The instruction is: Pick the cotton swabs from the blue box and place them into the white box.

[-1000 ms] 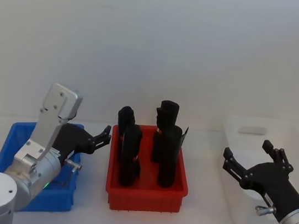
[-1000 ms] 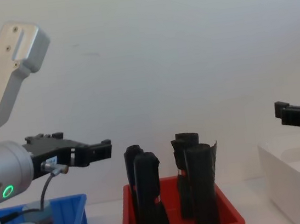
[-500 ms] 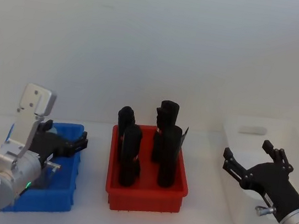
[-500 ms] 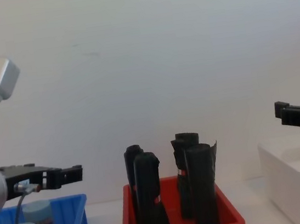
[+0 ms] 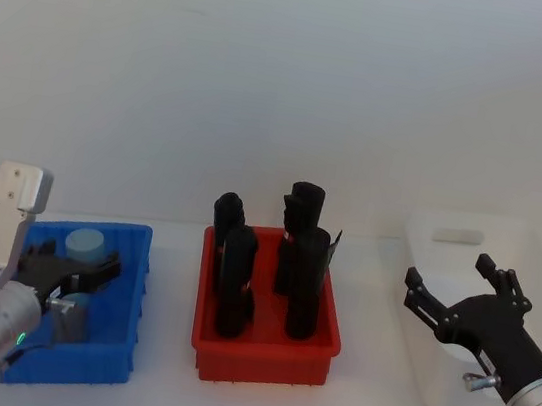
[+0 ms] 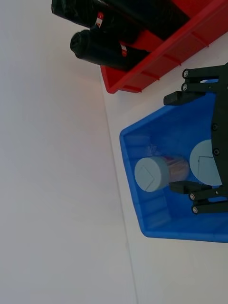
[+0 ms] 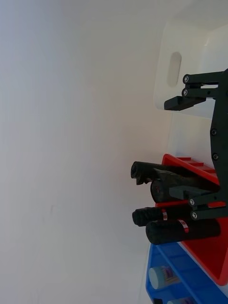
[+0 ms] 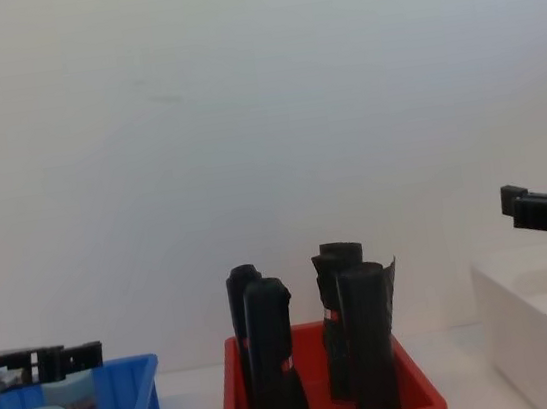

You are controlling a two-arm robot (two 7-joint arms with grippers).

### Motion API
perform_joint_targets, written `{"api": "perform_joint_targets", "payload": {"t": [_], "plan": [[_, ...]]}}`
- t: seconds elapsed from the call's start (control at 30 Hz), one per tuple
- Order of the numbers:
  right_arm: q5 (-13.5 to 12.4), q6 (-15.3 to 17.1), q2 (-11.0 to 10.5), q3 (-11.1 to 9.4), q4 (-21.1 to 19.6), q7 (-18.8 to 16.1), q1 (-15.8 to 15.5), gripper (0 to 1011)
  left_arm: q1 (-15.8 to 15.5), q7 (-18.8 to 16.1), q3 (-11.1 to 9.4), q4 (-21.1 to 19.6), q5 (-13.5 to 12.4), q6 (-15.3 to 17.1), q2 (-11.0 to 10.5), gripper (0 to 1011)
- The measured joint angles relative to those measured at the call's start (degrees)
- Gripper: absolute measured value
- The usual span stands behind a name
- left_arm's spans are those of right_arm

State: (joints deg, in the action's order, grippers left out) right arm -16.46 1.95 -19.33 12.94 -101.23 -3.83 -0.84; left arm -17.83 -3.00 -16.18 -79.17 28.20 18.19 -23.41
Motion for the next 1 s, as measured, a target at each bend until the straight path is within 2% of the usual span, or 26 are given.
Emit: {"api": "perform_joint_targets", "payload": {"t": [0.47, 1.0], "plan": [[0.0, 0.0, 0.0, 0.0, 0.0, 0.0, 0.0, 1001, -1.17, 0.06, 1.25, 4.97, 1.67, 0.79, 0.1, 1004], [0.0, 0.0, 0.0, 0.0, 0.0, 0.0, 0.0, 1001, -2.42, 3.07, 1.92, 9.01, 2.68, 0.39, 0.48, 1004]]}}
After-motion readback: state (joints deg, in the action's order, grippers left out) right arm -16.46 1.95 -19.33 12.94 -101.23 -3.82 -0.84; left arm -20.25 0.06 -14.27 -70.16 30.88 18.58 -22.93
